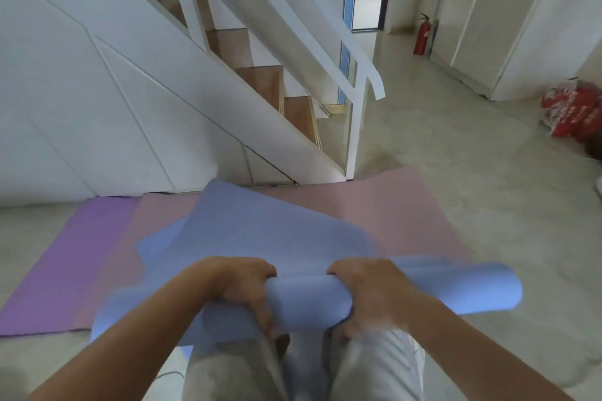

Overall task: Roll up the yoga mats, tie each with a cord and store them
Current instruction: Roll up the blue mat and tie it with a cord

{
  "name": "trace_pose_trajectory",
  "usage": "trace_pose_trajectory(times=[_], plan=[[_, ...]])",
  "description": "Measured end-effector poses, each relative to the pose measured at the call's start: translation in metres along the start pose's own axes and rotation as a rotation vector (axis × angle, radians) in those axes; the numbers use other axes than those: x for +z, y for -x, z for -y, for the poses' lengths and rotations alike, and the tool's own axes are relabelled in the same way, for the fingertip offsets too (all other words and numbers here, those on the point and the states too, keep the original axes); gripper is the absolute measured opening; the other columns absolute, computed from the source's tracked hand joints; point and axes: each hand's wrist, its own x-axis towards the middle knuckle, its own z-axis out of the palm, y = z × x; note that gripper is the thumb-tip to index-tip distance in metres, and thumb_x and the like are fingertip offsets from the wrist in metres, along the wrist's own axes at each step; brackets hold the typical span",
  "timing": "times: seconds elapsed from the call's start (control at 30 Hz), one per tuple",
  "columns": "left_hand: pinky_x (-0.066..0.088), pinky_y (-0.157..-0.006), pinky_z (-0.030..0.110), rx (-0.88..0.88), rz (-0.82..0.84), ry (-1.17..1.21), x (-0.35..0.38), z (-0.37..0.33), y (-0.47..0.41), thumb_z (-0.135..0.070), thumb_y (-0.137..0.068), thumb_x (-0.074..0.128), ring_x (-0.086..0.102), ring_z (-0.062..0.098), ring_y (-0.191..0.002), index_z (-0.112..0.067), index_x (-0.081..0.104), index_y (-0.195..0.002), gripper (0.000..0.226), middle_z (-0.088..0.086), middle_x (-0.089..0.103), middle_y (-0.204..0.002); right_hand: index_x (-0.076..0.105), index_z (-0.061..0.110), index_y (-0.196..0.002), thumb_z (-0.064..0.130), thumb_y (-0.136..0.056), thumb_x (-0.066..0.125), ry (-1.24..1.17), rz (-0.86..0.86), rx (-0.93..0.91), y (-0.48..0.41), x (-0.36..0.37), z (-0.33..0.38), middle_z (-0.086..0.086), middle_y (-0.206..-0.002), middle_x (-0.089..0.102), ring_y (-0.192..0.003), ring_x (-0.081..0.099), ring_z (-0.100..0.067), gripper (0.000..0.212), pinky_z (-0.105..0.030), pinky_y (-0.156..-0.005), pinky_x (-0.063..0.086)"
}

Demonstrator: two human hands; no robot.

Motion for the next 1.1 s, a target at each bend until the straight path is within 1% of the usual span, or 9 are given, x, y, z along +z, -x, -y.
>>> trace_pose_trajectory(times=[0.1,0.23,0.37,0.47,0.57,0.73,0.87,1.0,1.1], plan=[[0.046,-0.094,0.036,0.119,-0.21,-0.219,0.005,0.005,0.009,-0.068,-0.056,0.078,0.05,0.014,-0.111,-0.038,0.041,-0.131,0.089,-0.012,0.047,-0.122,0.043,0.038,-0.115,0.06,-0.054,0.077,-0.08,0.181,0.083,-0.017,-0.019,-0.003,0.012,-0.094,0.058,-0.083,0.055,-0.016,0.074,-0.032,-0.075,0.048],[0.042,-0.077,0.037,0.205,-0.522,-0.554,0.036,-0.006,0.007,-0.068,-0.063,0.067,0.051,0.024,-0.106,-0.028,0.03,-0.137,0.091,-0.002,0.042,-0.121,0.044,0.042,-0.102,0.059,-0.048,0.083,-0.262,0.351,0.16,-0.029,-0.026,-0.002,0.014,-0.097,0.059,-0.088,0.058,-0.013,0.069,-0.035,-0.078,0.051],[0.047,-0.08,0.035,0.166,-0.416,-0.409,0.032,0.004,0.0,-0.062,-0.064,0.07,0.062,0.025,-0.1,-0.029,0.046,-0.12,0.069,-0.002,0.059,-0.112,0.047,0.039,-0.117,0.066,-0.055,0.078,-0.113,0.316,0.096,-0.016,-0.021,0.008,0.015,-0.114,0.054,-0.103,0.052,-0.014,0.074,-0.033,-0.085,0.044],[0.053,-0.082,0.032,0.114,-0.067,-0.122,0.004,0.013,-0.005,-0.054,-0.053,0.085,0.065,0.018,-0.097,-0.031,0.058,-0.111,0.068,-0.006,0.067,-0.106,0.036,0.036,-0.137,0.075,-0.05,0.066,0.051,0.152,0.018,0.004,-0.008,0.001,0.012,-0.133,0.038,-0.12,0.038,-0.014,0.101,-0.034,-0.096,0.038],[0.059,-0.083,0.036,0.09,0.128,0.179,-0.001,0.02,-0.009,-0.048,-0.035,0.084,0.07,0.016,-0.095,-0.03,0.065,-0.107,0.076,-0.006,0.072,-0.104,0.034,0.033,-0.142,0.063,-0.065,0.067,0.099,0.069,0.025,0.022,0.001,-0.004,0.009,-0.134,0.042,-0.122,0.044,-0.017,0.089,-0.034,-0.096,0.038],[0.043,-0.098,0.036,0.24,-0.284,-0.246,0.019,0.016,0.01,-0.073,-0.052,0.071,0.046,0.014,-0.116,-0.038,0.033,-0.141,0.103,-0.01,0.043,-0.128,0.037,0.043,-0.121,0.051,-0.059,0.073,-0.083,0.145,0.155,0.017,-0.019,-0.009,0.016,-0.111,0.06,-0.099,0.059,-0.014,0.072,-0.026,-0.083,0.045],[0.05,-0.067,0.039,0.301,-0.648,-0.549,0.057,0.011,0.014,-0.072,-0.045,0.056,0.054,0.023,-0.094,-0.028,0.038,-0.131,0.098,-0.001,0.047,-0.114,0.042,0.041,-0.102,0.042,-0.052,0.084,-0.2,0.326,0.185,0.004,-0.036,-0.012,0.015,-0.1,0.057,-0.091,0.056,-0.015,0.065,-0.032,-0.074,0.047],[0.047,-0.083,0.038,0.226,-0.452,-0.387,0.04,0.011,0.014,-0.059,-0.062,0.071,0.057,0.025,-0.102,-0.026,0.043,-0.124,0.075,-0.001,0.049,-0.118,0.045,0.042,-0.119,0.051,-0.058,0.081,-0.103,0.371,0.152,0.005,-0.039,-0.004,0.01,-0.118,0.057,-0.108,0.056,-0.019,0.071,-0.036,-0.087,0.048],[0.048,-0.091,0.035,0.153,-0.254,-0.176,0.004,0.016,0.003,-0.053,-0.053,0.084,0.057,0.018,-0.104,-0.032,0.047,-0.126,0.085,-0.007,0.057,-0.119,0.015,0.03,-0.153,0.066,-0.062,0.074,0.161,0.229,0.056,0.015,-0.025,0.002,0.004,-0.149,0.027,-0.134,0.033,-0.022,0.114,-0.041,-0.107,0.034]])
